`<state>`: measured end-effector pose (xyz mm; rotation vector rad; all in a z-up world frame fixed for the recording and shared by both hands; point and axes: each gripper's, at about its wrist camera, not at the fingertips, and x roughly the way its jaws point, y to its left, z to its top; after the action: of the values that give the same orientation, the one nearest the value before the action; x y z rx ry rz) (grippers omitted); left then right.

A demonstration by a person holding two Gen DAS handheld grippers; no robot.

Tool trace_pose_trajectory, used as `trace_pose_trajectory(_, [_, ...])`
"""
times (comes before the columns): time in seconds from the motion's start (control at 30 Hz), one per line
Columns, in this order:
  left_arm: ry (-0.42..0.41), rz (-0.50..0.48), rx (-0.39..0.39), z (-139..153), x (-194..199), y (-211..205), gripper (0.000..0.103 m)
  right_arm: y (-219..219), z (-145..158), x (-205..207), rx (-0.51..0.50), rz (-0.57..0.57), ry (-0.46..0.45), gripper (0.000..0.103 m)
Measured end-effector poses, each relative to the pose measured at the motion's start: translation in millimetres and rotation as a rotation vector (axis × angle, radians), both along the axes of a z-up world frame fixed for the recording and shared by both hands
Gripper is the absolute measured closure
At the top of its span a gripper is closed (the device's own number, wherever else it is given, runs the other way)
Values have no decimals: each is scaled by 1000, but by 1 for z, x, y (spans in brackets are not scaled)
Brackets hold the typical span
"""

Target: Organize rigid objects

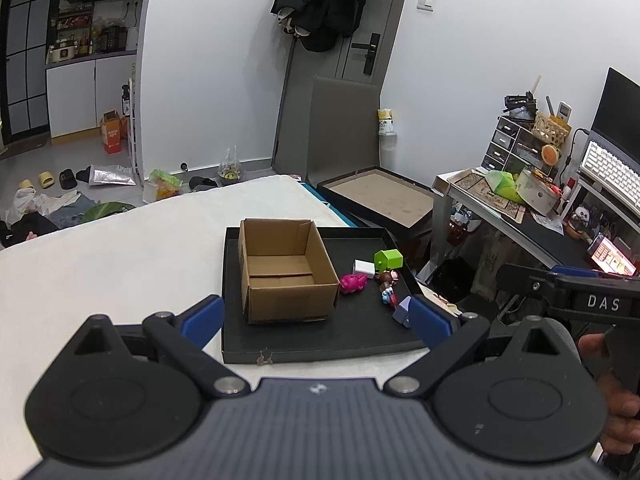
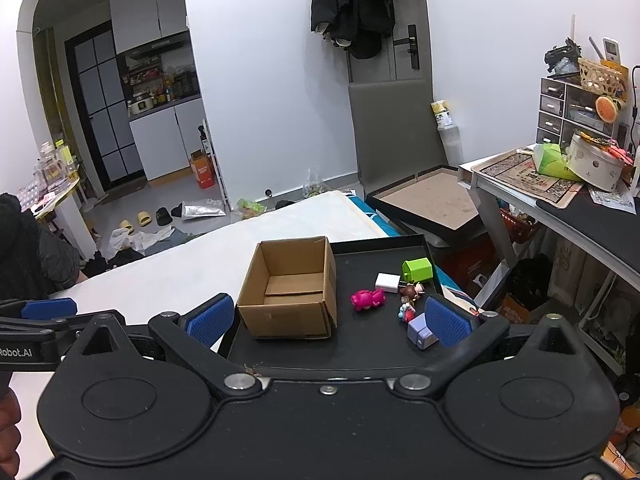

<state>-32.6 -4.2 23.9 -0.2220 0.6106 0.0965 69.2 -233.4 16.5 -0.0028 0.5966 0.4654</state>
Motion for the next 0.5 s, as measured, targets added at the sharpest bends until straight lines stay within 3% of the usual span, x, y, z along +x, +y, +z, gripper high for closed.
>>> trace_pose_trajectory(0.5, [22, -19, 2, -5, 13, -5, 5, -2, -6, 4, -5, -16, 12, 0])
